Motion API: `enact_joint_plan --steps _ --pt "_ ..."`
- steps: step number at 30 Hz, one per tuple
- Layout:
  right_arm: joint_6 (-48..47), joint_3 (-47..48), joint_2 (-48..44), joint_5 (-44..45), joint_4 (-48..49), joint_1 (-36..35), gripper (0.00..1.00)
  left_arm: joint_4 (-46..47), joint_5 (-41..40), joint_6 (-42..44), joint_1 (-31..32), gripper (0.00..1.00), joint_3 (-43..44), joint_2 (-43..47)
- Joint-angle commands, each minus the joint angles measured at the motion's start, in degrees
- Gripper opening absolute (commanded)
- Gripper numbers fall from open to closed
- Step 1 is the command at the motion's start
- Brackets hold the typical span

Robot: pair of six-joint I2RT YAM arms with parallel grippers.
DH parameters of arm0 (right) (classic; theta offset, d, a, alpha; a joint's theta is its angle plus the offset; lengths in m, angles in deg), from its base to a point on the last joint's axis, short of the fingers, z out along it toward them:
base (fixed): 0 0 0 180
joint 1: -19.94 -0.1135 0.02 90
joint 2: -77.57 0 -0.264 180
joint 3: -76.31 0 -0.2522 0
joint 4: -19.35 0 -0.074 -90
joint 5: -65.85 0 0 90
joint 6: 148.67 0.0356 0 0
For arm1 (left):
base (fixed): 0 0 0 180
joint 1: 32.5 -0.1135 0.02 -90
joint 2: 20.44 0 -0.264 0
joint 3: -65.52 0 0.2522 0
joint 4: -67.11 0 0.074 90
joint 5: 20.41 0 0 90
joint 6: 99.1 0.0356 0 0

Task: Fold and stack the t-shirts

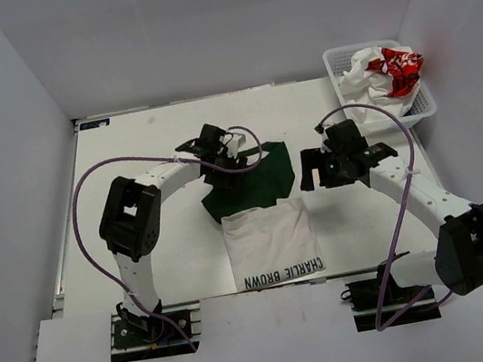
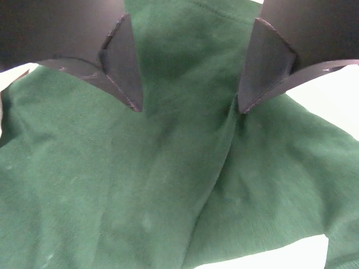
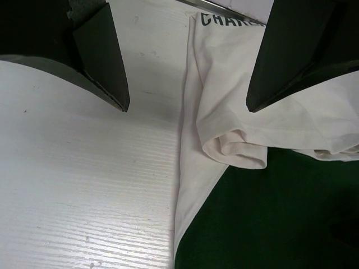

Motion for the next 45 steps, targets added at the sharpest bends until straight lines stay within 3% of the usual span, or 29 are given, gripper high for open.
enact_joint_plan --steps 1,4,5,7,8,11,23,30,32,34,35,40,41,44,45 --pt "-0.61 -0.63 -0.9 -1.09 1.9 0.32 0.9 2.15 1.48 -1.35 0.22 0.74 -4.0 1.8" --pt "-0.61 -0.46 -0.55 -1.7 2.16 0.23 0.9 1.65 0.96 -1.88 0.22 0.54 -2.8 2.42" --pt "-0.61 -0.28 -0.46 -1.88 2.25 0.32 0.9 1.65 0.95 -1.88 0.22 0.41 -2.18 2.42" --pt "-0.43 -0.54 -0.54 -2.76 2.6 0.32 0.9 1.65 0.95 -1.88 0.22 0.29 -0.95 2.42" --pt "-0.34 -0.72 -0.72 -2.85 2.86 0.23 0.9 2.25 0.95 -1.88 0.22 0.16 -0.94 2.42" --pt "-0.26 -0.99 -0.99 -2.93 3.3 0.14 0.9 1.65 0.25 -1.88 0.22 0.0 2.13 2.42" --pt "-0.43 -1.42 0.24 -3.99 4.27 0.14 0.9 0.24 1.75 -0.04 0.75 0.0 6.96 3.04" --pt "-0.43 -1.6 1.82 -5.39 5.67 0.32 0.9 3.83 12.19 3.12 0.75 0.0 9.43 0.23" --pt "-0.43 -1.34 2.18 -6.01 5.76 0.15 0.9 6.3 11.6 3.13 0.75 0.0 10.56 -1.26" --pt "-0.26 -0.99 2.53 -6.27 5.94 0.14 0.9 4.91 8.97 0.86 0.75 0.12 12.58 -3.28" --pt "-0.52 -0.9 2.62 -6.27 5.77 0.14 0.9 3.68 5.12 0.23 0.75 0.37 15.2 -5.73" --pt "-0.26 -0.37 2.71 -3.56 4.97 -0.03 0.9 -2.83 -8.61 -4.33 0.14 0.69 22.07 -10.41" --pt "-0.17 -0.02 2.53 -3.03 4.54 0.14 0.9 -3.36 -9.5 -4.86 -0.39 0.82 22.69 -10.41" --pt "-0.43 0.42 0.96 -2.06 3.22 -0.12 0.9 -3.98 -11.78 -6.45 -0.4 1.0 23.84 -8.66" --pt "-0.69 0.25 -0.01 -2.23 2.69 -0.21 0.9 -3.98 -11.79 -6.45 -0.4 1.0 23.84 -7.61"
